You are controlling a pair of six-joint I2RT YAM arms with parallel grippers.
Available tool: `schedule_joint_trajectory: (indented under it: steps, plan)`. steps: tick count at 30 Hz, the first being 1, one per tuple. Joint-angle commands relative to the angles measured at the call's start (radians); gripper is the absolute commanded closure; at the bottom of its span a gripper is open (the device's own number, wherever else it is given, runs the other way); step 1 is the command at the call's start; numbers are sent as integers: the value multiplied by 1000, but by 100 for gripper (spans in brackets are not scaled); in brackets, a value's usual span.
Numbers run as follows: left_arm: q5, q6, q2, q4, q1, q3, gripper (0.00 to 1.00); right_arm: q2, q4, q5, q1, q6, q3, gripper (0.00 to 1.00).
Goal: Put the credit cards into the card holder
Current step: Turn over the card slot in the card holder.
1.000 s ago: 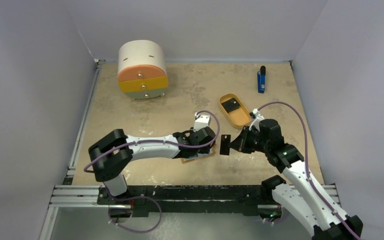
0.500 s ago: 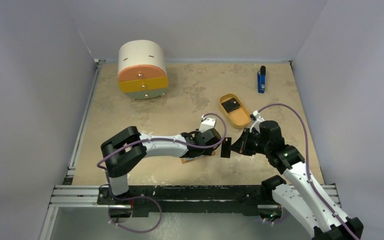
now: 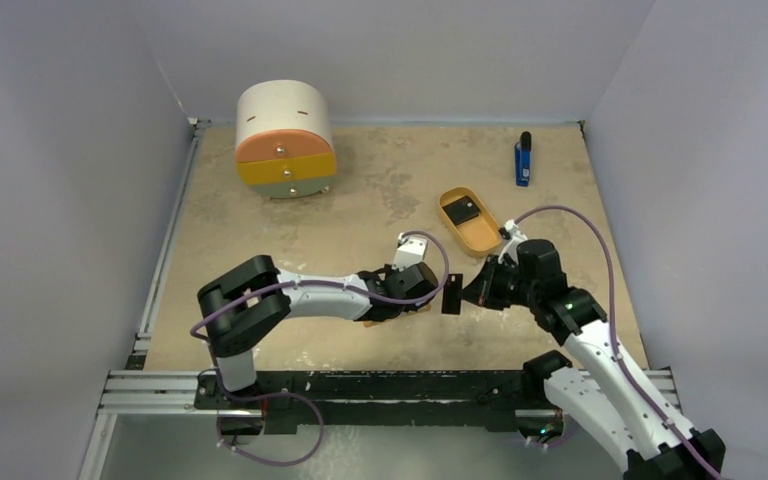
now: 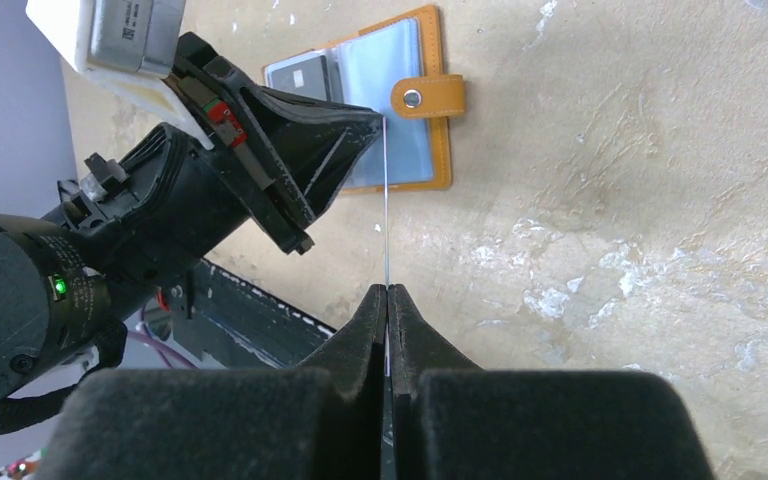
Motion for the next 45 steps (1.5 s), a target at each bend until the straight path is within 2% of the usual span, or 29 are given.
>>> schedule_joint_trajectory:
  steps: [1, 6, 16, 31, 45]
  plan:
    - [18, -7, -12, -29, -5, -75, 100, 36, 53, -72, 1, -22, 1, 100]
    - [7, -6, -55, -31, -5, -109, 100, 98, 100, -184, 10, -29, -26, 100]
    - [4, 41, -156, -49, -5, -168, 100, 220, 151, -216, 74, -41, -47, 100]
    - [3, 17, -188, -46, -5, -190, 100, 450, 300, -279, 136, -43, -37, 100]
    - [2, 8, -197, -41, -5, -202, 100, 536, 388, -321, 149, -29, -28, 100]
